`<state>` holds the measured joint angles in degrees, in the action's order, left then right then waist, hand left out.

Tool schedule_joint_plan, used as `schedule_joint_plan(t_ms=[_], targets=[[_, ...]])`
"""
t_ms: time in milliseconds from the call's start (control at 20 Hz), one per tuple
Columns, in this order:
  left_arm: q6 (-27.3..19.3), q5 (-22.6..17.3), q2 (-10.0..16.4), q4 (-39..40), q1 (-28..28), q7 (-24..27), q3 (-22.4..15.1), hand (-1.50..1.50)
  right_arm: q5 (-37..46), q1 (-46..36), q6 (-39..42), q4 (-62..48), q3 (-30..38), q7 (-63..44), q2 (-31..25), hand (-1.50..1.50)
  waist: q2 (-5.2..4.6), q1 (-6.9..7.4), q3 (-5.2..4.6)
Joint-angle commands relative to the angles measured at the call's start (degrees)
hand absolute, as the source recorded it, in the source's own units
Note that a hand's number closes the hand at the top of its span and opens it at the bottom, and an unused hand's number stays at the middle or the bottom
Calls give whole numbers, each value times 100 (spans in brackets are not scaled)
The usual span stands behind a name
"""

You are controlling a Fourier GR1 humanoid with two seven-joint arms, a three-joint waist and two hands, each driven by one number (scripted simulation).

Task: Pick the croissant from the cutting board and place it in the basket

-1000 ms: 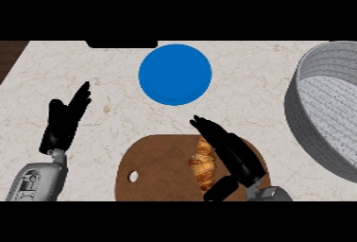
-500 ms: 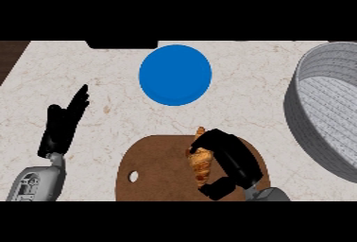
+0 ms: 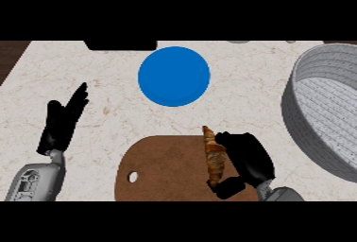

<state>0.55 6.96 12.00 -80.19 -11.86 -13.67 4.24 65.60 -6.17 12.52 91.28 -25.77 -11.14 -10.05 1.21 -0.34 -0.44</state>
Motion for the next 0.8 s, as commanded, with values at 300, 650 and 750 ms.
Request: schedule_joint_plan(t_ms=[300,650,750], targets=[[212,-138,67,-168,-37,-255,93,0,11,471,453,1164,45,-564,204,150,-110,0,45],[24,20,-62,-32,35,33,40,0,-1300,611,1037,3437,119,-1411,982,150,-90,-82,41],[3,76,-2,-53,-149,-161,37,0,-1899,372,1103,3954,375,-1999,991,150,-97,-64,41]])
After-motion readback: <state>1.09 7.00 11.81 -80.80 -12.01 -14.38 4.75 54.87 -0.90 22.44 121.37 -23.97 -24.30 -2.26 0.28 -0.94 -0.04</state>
